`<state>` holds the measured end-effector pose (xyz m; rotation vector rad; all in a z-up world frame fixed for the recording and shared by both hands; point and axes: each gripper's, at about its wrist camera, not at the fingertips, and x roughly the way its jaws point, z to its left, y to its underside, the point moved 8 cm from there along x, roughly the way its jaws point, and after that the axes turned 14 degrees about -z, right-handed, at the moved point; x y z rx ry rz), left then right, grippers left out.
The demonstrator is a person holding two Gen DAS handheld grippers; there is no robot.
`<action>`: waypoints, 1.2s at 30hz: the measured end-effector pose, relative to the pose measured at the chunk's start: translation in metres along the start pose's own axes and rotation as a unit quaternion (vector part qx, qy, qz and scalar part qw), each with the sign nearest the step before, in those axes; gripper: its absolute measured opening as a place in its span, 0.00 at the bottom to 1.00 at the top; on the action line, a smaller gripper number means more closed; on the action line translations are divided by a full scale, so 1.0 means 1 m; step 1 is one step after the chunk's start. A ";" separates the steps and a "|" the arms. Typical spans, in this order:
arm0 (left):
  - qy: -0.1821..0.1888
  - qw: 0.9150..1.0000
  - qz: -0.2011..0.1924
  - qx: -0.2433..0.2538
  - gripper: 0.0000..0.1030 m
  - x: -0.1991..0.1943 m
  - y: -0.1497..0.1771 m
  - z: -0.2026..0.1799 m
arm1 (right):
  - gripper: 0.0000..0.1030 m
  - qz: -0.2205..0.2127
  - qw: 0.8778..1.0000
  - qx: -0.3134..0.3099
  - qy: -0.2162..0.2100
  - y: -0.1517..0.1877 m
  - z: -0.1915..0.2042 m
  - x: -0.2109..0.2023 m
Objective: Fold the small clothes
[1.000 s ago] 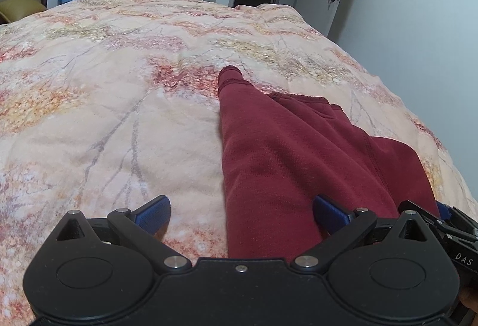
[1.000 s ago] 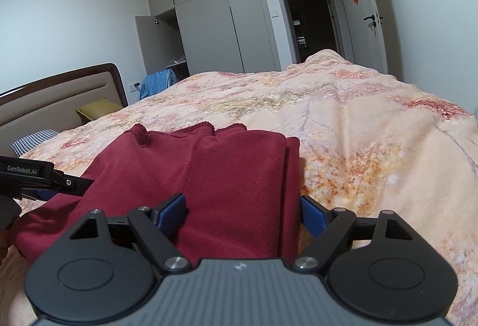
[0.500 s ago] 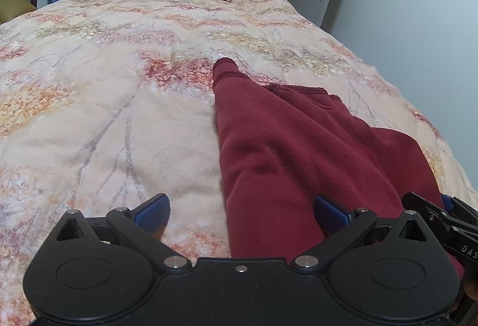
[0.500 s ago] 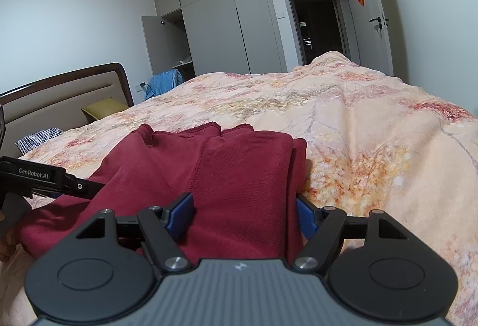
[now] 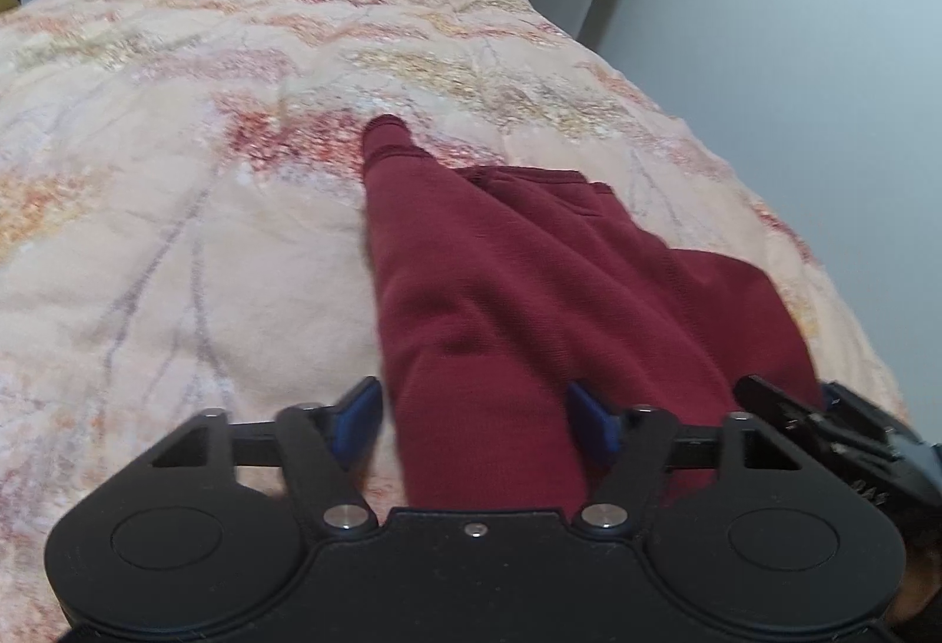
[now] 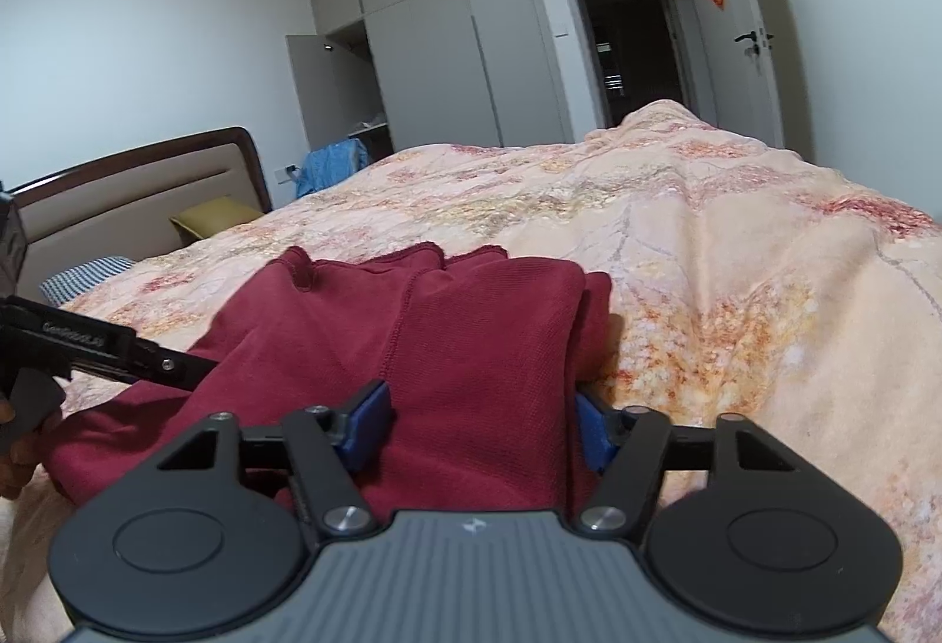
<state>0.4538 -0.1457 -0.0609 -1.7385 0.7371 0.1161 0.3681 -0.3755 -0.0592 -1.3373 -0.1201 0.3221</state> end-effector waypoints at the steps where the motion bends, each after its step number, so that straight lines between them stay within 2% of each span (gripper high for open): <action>1: -0.001 1.000 -0.001 -0.003 0.60 -0.001 0.000 -0.001 | 0.59 -0.001 1.000 -0.002 0.000 0.000 0.001 -0.001; 4: -0.010 1.000 -0.006 0.008 0.55 -0.003 -0.002 -0.007 | 0.54 -0.002 1.000 -0.010 0.000 -0.001 0.004 -0.001; 6: -0.016 1.000 -0.011 0.025 0.47 -0.006 -0.004 -0.013 | 0.48 -0.001 1.000 -0.016 0.004 -0.004 0.007 -0.001; 10: -0.017 0.998 -0.023 0.050 0.35 -0.013 -0.012 -0.020 | 0.22 -0.004 0.999 -0.038 0.021 -0.015 0.014 -0.005; 11: -0.016 0.998 -0.026 0.050 0.33 -0.015 -0.014 -0.020 | 0.20 -0.005 0.999 -0.042 0.023 -0.018 0.016 -0.006; 15: -0.005 0.998 -0.042 0.047 0.27 -0.026 -0.023 -0.023 | 0.18 -0.010 0.998 -0.061 0.019 -0.031 0.030 -0.010; 20: 0.004 0.995 -0.076 0.059 0.26 -0.043 -0.042 -0.026 | 0.17 -0.028 0.996 -0.090 0.005 -0.055 0.057 -0.013; 23: -0.010 0.991 -0.102 0.086 0.26 -0.057 -0.058 -0.023 | 0.17 -0.040 0.992 -0.119 -0.005 -0.066 0.077 -0.007; 27: -0.035 0.986 -0.129 0.098 0.26 -0.072 -0.082 -0.003 | 0.17 -0.053 0.987 -0.148 -0.024 -0.079 0.102 0.014; 33: -0.083 0.979 -0.128 0.136 0.26 -0.075 -0.110 0.039 | 0.17 -0.084 0.983 -0.156 -0.045 -0.093 0.145 0.064; 36: -0.106 0.976 -0.127 0.143 0.26 -0.074 -0.118 0.061 | 0.17 -0.083 0.984 -0.150 -0.055 -0.095 0.164 0.095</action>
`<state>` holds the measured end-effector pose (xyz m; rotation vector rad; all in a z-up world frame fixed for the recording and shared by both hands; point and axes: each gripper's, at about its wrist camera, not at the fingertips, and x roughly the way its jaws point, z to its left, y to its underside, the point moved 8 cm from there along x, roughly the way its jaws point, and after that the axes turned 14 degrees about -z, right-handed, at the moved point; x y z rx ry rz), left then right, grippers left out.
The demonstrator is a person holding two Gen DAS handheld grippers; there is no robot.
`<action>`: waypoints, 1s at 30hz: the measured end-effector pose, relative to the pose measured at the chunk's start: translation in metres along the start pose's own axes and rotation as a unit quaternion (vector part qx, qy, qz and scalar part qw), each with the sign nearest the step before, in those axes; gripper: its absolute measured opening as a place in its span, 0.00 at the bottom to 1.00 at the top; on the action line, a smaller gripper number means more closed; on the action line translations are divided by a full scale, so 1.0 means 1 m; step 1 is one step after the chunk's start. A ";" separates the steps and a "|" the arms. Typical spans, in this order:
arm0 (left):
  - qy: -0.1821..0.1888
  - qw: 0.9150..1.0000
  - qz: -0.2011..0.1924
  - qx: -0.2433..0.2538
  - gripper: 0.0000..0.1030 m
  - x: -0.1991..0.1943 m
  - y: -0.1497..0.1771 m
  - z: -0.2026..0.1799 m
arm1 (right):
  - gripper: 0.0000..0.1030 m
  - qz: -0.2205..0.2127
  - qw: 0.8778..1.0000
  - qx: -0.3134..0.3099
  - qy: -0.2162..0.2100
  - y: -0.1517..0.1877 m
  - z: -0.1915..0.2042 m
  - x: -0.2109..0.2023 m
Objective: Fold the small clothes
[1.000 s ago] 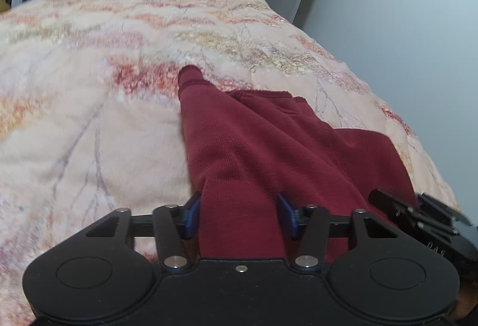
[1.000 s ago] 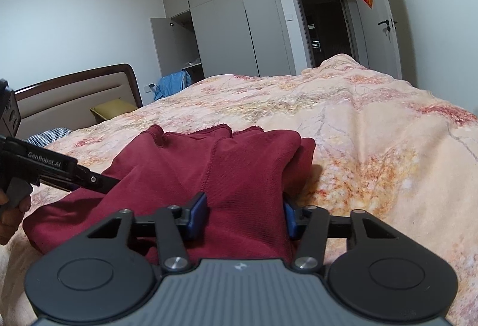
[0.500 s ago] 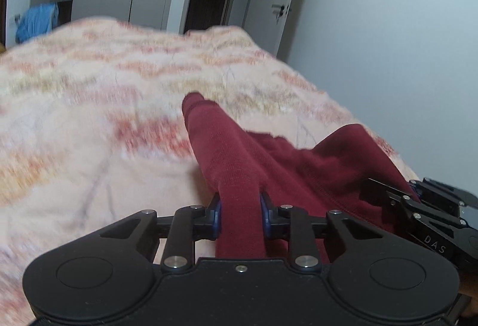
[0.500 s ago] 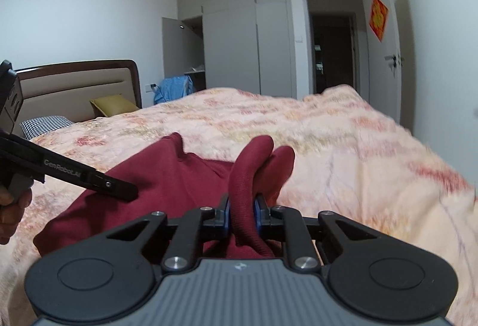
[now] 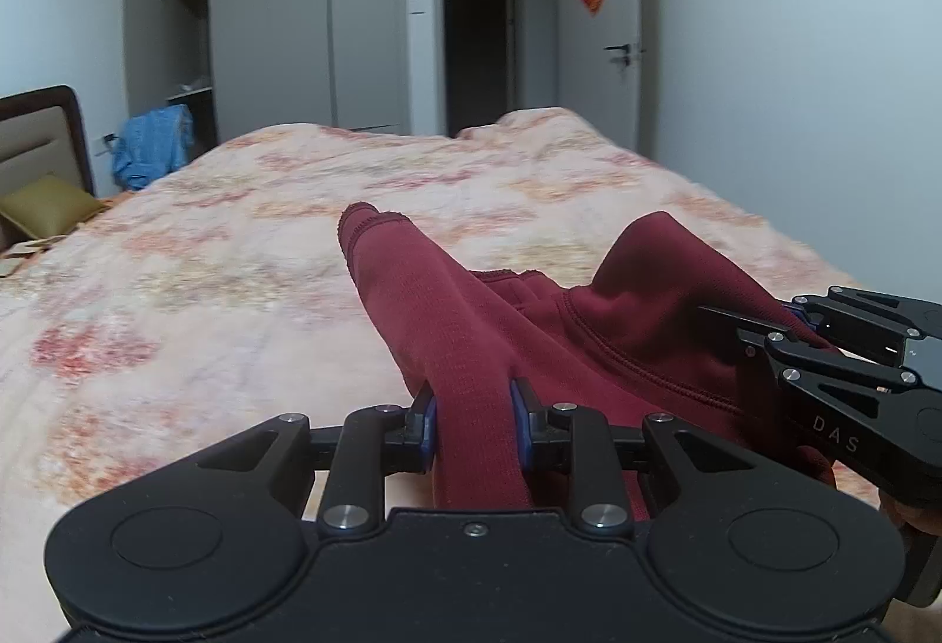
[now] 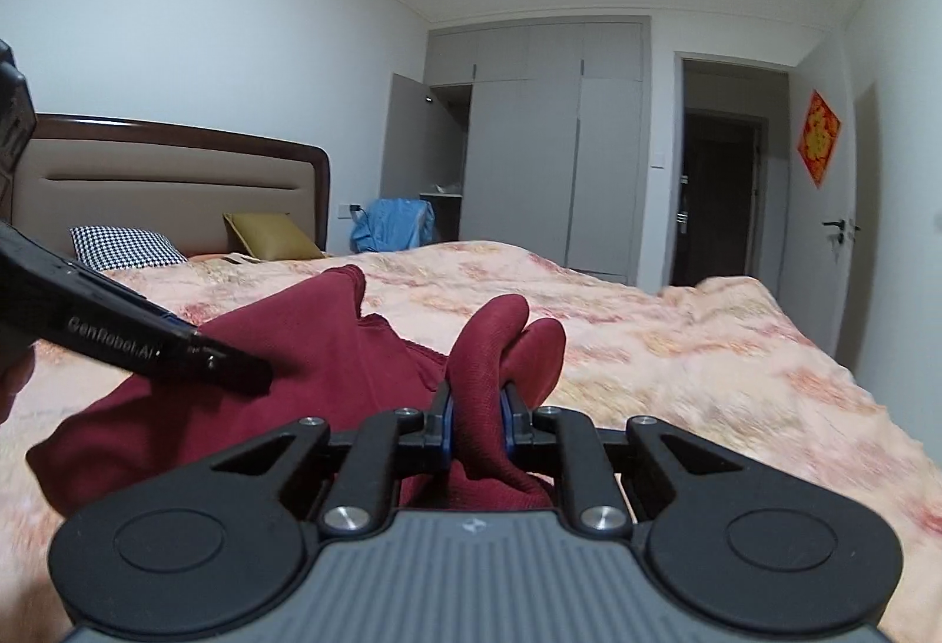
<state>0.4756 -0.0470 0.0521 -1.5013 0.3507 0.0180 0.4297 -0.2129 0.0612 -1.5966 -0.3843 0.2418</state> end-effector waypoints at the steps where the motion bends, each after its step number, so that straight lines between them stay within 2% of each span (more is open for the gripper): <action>1: -0.004 1.000 0.003 -0.001 0.26 0.003 0.002 0.007 | 0.17 0.002 1.000 0.006 -0.003 0.002 0.004 0.009; 4: -0.013 1.000 0.016 -0.015 0.26 0.012 0.015 0.022 | 0.17 0.013 0.999 0.029 -0.006 0.011 0.013 0.031; 7: -0.017 0.998 0.046 -0.039 0.26 0.024 0.045 0.030 | 0.17 0.036 0.998 0.050 -0.002 0.032 0.014 0.044; 9: -0.028 0.996 0.067 -0.046 0.28 0.029 0.066 0.034 | 0.17 0.061 0.996 0.059 0.007 0.050 0.012 0.049; 11: -0.033 0.995 0.070 -0.055 0.30 0.031 0.078 0.038 | 0.17 0.079 0.995 0.055 0.025 0.067 0.005 0.049; 15: -0.033 0.995 0.068 -0.068 0.33 0.031 0.084 0.042 | 0.18 0.106 0.991 0.067 0.049 0.088 -0.014 0.045; 19: -0.035 0.995 0.072 -0.062 0.35 0.033 0.083 0.040 | 0.24 0.121 0.988 0.079 0.057 0.100 -0.018 0.044; 22: -0.046 0.994 0.075 -0.059 0.47 0.032 0.082 0.042 | 0.29 0.126 0.987 0.079 0.064 0.102 -0.019 0.045; 24: -0.053 0.994 0.076 -0.060 0.68 0.030 0.079 0.043 | 0.36 0.127 0.986 0.081 0.067 0.101 -0.021 0.044; 25: -0.057 0.994 0.076 -0.058 0.72 0.029 0.078 0.043 | 0.42 0.128 0.986 0.083 0.069 0.100 -0.022 0.044; 26: -0.061 0.994 0.075 -0.056 0.79 0.026 0.077 0.043 | 0.53 0.127 0.986 0.084 0.071 0.098 -0.023 0.042; 28: -0.061 0.994 0.073 -0.056 0.85 0.022 0.073 0.043 | 0.69 0.119 0.987 0.085 0.068 0.093 -0.023 0.038; 30: -0.065 0.994 0.070 -0.060 0.94 0.016 0.068 0.042 | 0.74 0.111 0.989 0.075 0.062 0.086 -0.020 0.033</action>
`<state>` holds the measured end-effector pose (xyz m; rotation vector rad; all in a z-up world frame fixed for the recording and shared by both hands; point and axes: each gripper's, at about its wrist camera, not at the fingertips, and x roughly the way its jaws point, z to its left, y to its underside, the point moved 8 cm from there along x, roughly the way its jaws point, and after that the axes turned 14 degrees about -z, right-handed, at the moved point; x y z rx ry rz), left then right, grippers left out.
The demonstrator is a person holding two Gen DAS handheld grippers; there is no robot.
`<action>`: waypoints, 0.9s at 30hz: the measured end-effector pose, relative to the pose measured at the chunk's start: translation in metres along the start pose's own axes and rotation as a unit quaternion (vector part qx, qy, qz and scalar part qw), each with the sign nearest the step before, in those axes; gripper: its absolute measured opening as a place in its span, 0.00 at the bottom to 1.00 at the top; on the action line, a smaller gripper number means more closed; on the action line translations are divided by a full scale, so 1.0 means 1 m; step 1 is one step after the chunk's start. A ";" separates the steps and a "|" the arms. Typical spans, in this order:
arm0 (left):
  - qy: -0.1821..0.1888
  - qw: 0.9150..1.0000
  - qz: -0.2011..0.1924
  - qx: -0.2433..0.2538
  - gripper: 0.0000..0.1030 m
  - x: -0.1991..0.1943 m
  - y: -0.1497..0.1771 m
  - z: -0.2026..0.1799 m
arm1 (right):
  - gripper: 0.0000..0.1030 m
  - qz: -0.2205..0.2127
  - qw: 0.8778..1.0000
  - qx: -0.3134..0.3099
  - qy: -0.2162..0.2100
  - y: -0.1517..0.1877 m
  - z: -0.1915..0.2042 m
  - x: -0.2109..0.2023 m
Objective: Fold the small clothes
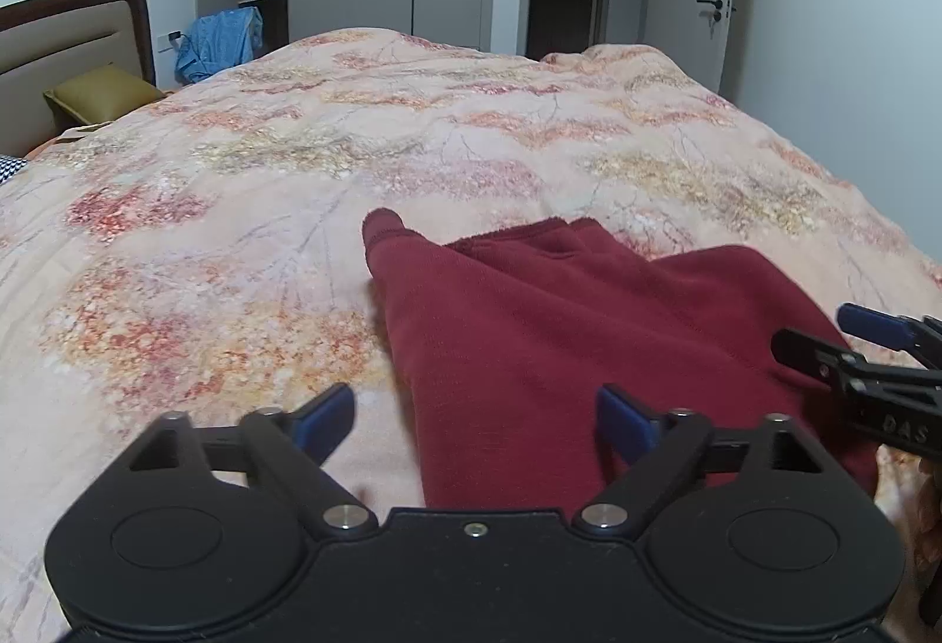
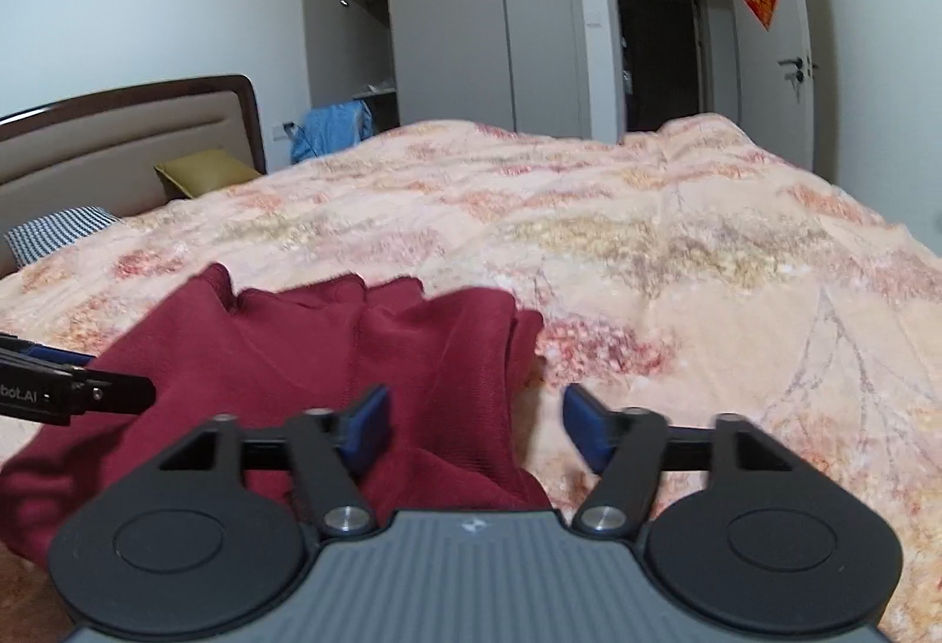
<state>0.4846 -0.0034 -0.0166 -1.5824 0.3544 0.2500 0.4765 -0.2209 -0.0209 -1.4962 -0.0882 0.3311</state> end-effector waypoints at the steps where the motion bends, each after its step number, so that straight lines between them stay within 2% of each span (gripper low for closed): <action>1: -0.003 1.000 -0.003 -0.002 0.95 -0.004 -0.002 0.000 | 0.80 -0.004 1.000 -0.006 -0.001 -0.003 0.002 -0.003; 2: -0.005 1.000 -0.006 -0.003 0.97 -0.009 -0.005 0.000 | 0.85 -0.009 1.000 -0.009 -0.002 -0.006 0.003 -0.006; 10: -0.028 0.999 -0.042 -0.006 0.99 -0.064 -0.025 -0.003 | 1.00 -0.061 0.998 -0.016 -0.013 -0.047 0.014 -0.046; 20: -0.036 0.994 -0.099 -0.001 0.99 -0.145 -0.041 -0.019 | 1.00 -0.116 0.993 -0.022 -0.030 -0.083 0.028 -0.116; 27: -0.033 0.992 -0.122 -0.013 0.99 -0.190 -0.028 -0.034 | 1.00 -0.152 0.988 -0.021 -0.026 -0.094 0.026 -0.171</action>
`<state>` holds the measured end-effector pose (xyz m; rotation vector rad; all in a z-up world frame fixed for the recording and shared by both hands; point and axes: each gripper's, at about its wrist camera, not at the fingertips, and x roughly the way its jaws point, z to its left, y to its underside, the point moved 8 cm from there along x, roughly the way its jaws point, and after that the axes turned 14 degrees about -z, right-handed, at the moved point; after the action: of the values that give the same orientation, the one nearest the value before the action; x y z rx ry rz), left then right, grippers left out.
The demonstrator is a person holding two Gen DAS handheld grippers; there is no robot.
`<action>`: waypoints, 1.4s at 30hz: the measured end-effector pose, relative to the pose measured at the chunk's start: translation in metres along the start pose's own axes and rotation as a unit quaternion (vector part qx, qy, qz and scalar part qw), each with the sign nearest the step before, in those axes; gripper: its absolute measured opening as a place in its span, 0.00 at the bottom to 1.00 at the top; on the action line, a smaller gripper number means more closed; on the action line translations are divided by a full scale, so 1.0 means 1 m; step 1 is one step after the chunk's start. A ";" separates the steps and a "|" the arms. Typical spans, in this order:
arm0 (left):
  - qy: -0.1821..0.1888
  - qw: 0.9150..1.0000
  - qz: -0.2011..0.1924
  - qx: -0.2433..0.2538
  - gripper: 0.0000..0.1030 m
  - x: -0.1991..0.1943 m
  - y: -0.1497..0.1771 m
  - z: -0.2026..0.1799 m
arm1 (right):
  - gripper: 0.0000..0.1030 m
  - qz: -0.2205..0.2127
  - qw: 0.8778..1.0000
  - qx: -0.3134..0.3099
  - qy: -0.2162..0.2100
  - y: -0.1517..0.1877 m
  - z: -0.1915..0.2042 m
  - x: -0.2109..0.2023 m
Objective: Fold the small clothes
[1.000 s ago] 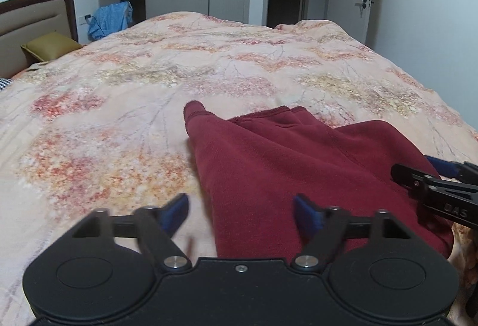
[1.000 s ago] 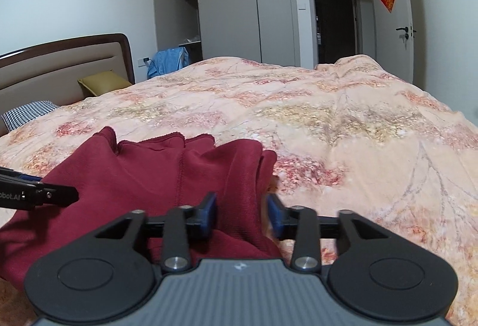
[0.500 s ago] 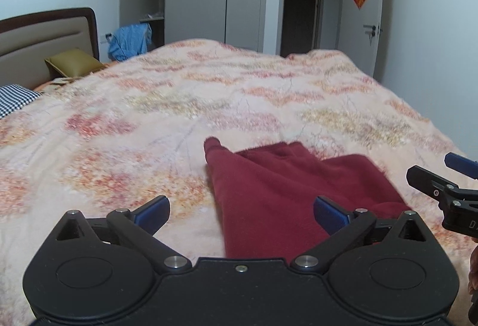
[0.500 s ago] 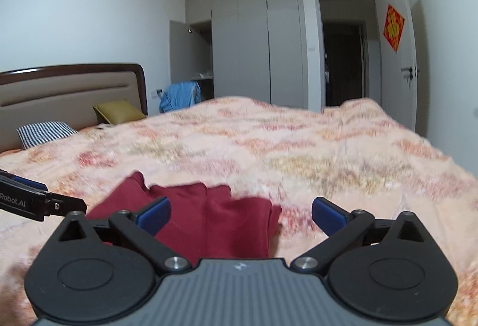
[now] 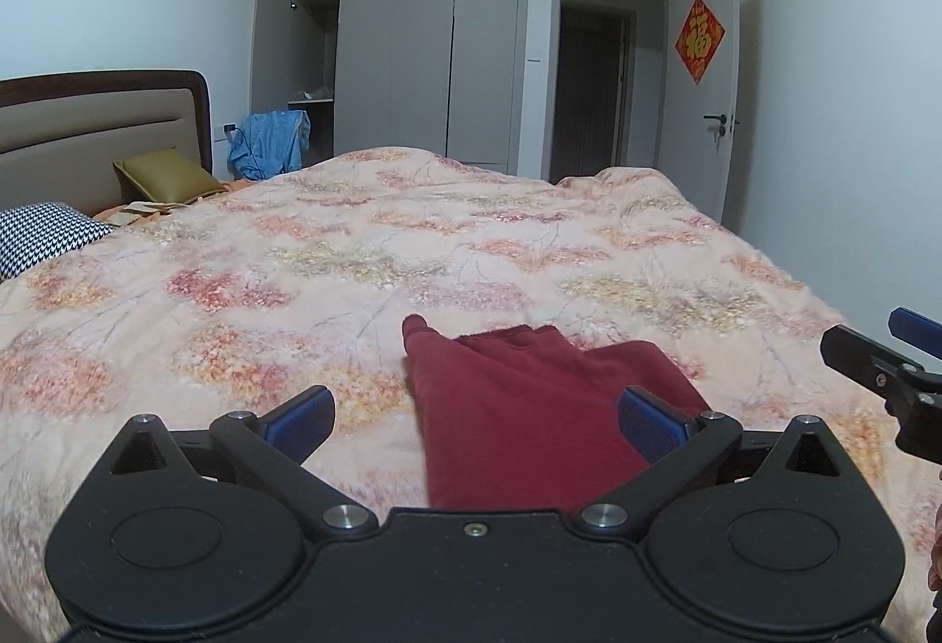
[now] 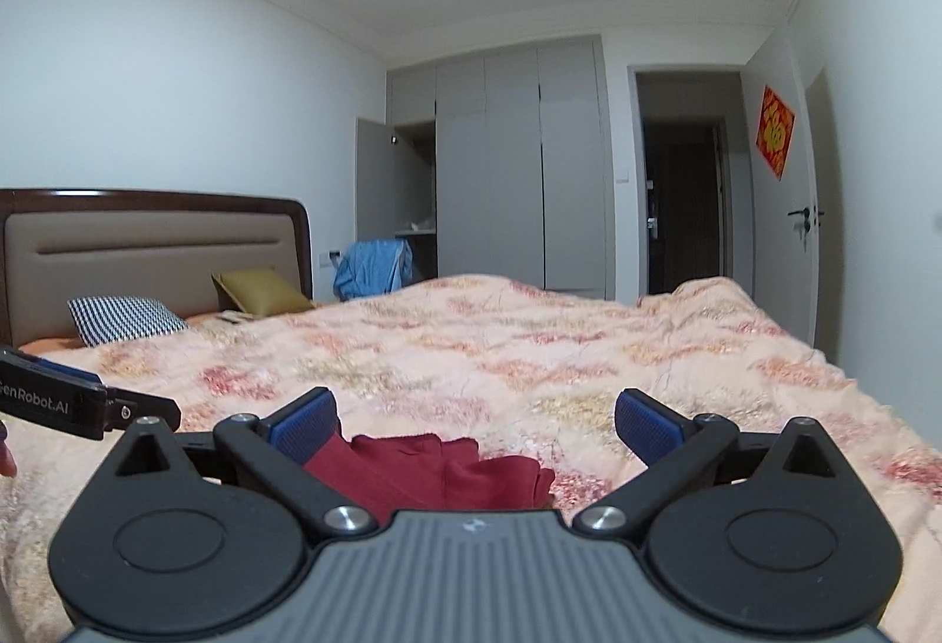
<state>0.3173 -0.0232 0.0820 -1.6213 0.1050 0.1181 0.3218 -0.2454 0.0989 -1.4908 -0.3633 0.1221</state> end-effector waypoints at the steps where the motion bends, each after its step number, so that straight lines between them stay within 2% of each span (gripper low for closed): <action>1: 0.001 1.000 0.000 -0.002 0.99 -0.006 0.002 -0.001 | 1.00 -0.003 1.000 0.000 0.001 -0.002 0.000 -0.007; 9: 0.003 1.000 -0.005 -0.007 0.99 -0.050 0.024 -0.001 | 1.00 -0.006 1.000 -0.007 0.010 -0.003 0.006 -0.062; 16: 0.002 1.000 0.002 -0.022 0.99 -0.079 0.053 0.003 | 1.00 0.004 1.000 -0.020 0.018 0.013 0.020 -0.103; 22: -0.013 0.999 -0.009 -0.047 0.99 -0.090 0.077 0.012 | 1.00 0.000 0.999 -0.031 0.023 0.028 0.036 -0.126; 26: -0.024 0.997 -0.012 -0.066 0.99 -0.093 0.093 0.019 | 1.00 -0.008 0.999 -0.030 0.030 0.039 0.042 -0.134; 33: -0.051 0.997 -0.027 -0.055 0.99 -0.092 0.113 0.027 | 1.00 -0.009 0.999 -0.034 0.039 0.063 0.046 -0.141; 42: -0.048 0.998 -0.009 -0.043 0.99 -0.082 0.137 0.023 | 1.00 0.021 0.998 -0.027 0.058 0.094 0.035 -0.138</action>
<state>0.2166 -0.0083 -0.0431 -1.6985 0.0108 0.1882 0.1942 -0.2456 -0.0150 -1.5512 -0.2442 0.0599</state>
